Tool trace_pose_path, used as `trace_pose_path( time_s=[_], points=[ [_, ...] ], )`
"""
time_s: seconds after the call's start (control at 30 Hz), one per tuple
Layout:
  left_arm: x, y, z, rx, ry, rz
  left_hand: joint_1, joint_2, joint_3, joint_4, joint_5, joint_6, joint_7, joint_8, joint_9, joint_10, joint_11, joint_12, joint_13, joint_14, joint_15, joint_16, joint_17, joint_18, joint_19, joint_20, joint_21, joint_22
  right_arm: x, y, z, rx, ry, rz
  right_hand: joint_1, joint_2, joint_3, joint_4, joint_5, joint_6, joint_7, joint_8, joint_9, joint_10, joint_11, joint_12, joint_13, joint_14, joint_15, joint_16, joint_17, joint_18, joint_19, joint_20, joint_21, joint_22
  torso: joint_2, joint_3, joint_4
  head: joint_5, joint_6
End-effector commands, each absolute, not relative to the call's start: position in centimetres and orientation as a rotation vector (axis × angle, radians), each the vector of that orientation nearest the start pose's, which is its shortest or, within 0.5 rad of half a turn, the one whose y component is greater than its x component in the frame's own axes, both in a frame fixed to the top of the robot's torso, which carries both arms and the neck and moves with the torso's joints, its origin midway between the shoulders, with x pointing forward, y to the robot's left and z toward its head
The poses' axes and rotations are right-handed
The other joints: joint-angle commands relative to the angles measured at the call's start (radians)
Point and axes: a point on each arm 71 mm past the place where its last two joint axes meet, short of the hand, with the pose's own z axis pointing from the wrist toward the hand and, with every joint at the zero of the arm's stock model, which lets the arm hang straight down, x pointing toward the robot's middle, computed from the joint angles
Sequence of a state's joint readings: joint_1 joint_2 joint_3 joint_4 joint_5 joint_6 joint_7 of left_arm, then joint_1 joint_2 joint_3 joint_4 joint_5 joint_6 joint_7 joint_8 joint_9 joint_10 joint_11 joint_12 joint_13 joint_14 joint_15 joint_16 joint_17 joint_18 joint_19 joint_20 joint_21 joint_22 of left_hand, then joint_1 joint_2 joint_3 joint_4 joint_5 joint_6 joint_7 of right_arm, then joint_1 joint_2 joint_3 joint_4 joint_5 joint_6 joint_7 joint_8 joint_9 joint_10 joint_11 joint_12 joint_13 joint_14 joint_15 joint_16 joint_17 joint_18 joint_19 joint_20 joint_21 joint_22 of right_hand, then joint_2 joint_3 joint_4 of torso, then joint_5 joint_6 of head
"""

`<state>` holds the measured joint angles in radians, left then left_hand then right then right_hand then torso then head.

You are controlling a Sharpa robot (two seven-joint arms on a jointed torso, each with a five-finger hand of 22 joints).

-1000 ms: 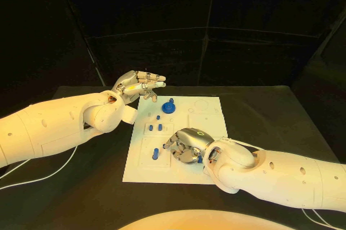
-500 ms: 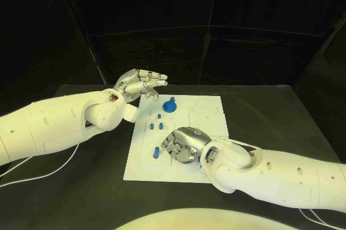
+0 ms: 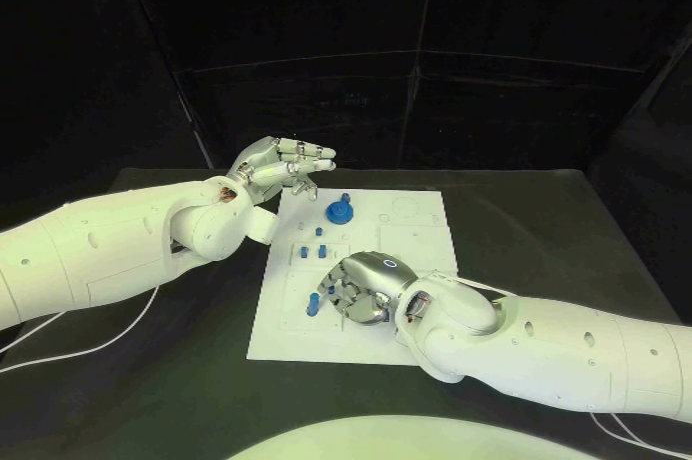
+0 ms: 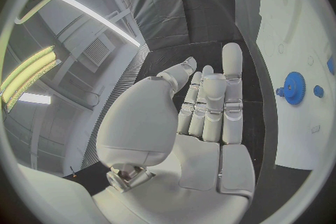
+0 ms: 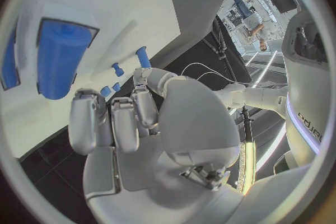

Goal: Assemble the parts on the task board

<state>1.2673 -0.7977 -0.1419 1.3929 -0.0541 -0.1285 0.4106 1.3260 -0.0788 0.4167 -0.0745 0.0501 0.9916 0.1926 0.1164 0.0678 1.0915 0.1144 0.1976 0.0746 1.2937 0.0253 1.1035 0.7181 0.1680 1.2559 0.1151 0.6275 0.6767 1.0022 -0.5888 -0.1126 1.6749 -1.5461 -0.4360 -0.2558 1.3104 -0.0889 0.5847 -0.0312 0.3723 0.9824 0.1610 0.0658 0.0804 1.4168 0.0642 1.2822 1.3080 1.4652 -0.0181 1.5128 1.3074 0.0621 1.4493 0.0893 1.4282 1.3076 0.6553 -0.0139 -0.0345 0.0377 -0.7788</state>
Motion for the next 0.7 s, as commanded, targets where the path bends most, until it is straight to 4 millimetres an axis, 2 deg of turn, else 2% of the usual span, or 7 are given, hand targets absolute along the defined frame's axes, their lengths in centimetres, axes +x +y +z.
trace_pose_path(
  time_s=[0.03,0.7],
  points=[
    [50.83,21.48,-18.46,-0.969,1.526,-1.609,-0.004,0.002,-0.007,-0.001,-0.001,-0.008,-0.001,0.005,0.001,-0.004,0.000,0.006,0.002,-0.006,-0.002,0.005,-0.002,0.014,-0.004,0.004,-0.006,-0.001,37.50,-3.97,-25.79,-0.237,1.752,0.968,-0.003,0.006,-0.001,-0.006,-0.005,0.007,-0.002,0.000,-0.001,0.009,0.000,0.004,0.049,0.085,0.005,0.006,0.166,-0.007,0.001,0.003,0.004,0.028,0.000,-0.0002,0.0001,0.001,0.000],
    [50.82,21.40,-18.45,-0.969,1.528,-1.610,-0.004,0.002,-0.007,-0.001,-0.001,-0.008,-0.001,0.005,0.001,-0.004,0.000,0.006,0.002,-0.006,-0.002,0.005,-0.002,0.014,-0.004,0.004,-0.006,-0.001,37.03,-3.23,-25.73,-0.265,1.772,0.991,-0.005,0.006,-0.004,-0.007,-0.010,0.009,-0.002,0.000,-0.002,0.009,0.000,0.006,0.050,0.085,0.005,0.006,0.166,-0.007,0.000,0.003,0.003,0.026,-0.001,0.0004,-0.0010,0.004,0.000]
  ],
)
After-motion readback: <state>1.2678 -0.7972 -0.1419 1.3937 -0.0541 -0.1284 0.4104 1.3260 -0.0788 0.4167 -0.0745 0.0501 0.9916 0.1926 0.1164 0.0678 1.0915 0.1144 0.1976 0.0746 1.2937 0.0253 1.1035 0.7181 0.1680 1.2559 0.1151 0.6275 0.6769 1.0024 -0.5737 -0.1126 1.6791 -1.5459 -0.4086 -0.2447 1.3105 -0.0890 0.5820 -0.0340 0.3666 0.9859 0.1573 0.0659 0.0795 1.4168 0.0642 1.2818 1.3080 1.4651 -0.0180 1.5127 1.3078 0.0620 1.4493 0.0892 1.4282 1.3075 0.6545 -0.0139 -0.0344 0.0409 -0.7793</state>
